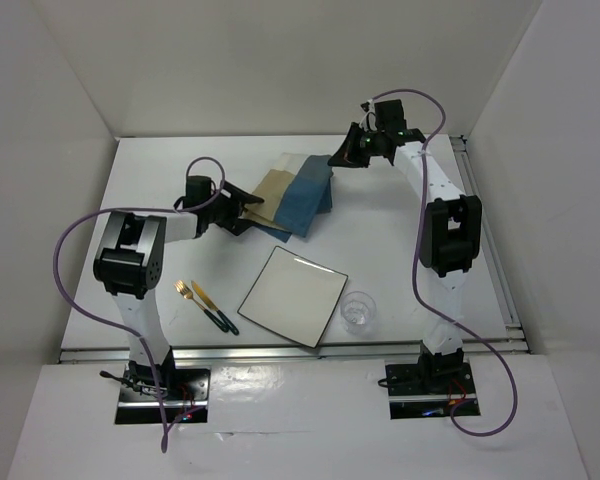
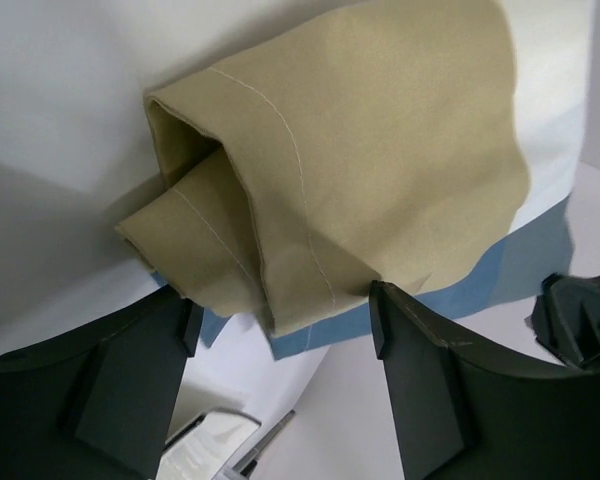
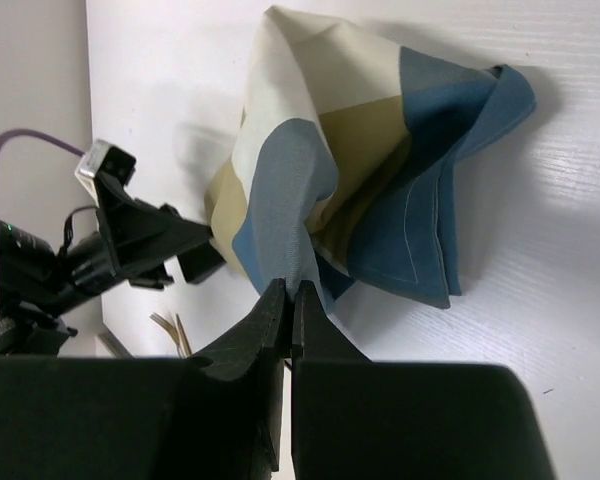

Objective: Set the dinner table for one person

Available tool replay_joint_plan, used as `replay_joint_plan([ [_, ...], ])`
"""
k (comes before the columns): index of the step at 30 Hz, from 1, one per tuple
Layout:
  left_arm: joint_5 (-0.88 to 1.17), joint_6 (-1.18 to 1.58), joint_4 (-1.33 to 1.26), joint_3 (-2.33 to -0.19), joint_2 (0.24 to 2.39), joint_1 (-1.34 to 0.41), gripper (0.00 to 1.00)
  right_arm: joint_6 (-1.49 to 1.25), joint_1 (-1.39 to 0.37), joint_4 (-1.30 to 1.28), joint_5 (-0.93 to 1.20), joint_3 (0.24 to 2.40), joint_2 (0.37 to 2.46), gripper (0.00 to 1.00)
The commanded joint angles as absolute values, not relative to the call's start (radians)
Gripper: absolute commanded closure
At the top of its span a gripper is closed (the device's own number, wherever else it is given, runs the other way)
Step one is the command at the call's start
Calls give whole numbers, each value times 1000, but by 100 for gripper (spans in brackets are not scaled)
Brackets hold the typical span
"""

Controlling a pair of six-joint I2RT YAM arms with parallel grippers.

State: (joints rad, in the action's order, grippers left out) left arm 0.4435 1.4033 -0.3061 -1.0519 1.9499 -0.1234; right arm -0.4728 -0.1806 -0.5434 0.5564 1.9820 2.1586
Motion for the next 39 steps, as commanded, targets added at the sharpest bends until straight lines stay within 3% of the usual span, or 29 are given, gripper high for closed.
replay_joint_plan([
  [1,462,1364,-325,-1149,2005,-94,17,-443,-186,-572,555,2006,2083,100],
  [6,471,1322,-282,-1209,2016,-94,25,-443,-176,-572,566,1997,2074,100],
  [10,471,1310,-282,-1232,2006,-94,51,-443,-176,-572,566,1997,2074,100],
  [11,471,1310,-282,-1241,2006,-84,66,-443,-176,-572,566,1997,2074,100],
  [15,471,1260,-215,-1345,2017,-84,100,-434,-176,-572,586,2019,2074,100],
  [21,483,1206,-155,-1520,2006,-22,100,-434,-167,-590,613,2144,2123,100],
  [24,547,1181,-146,-1667,2006,9,100,-408,-132,-601,646,2307,2166,100],
  [27,623,1172,-288,-1735,1952,38,100,-408,-80,-524,748,2385,2145,100],
  [33,678,1091,-261,-1833,1855,48,100,-417,-43,-325,773,2180,1981,100],
  [39,720,976,-215,-1608,1715,-14,100,-417,-31,-342,651,2005,1928,100],
])
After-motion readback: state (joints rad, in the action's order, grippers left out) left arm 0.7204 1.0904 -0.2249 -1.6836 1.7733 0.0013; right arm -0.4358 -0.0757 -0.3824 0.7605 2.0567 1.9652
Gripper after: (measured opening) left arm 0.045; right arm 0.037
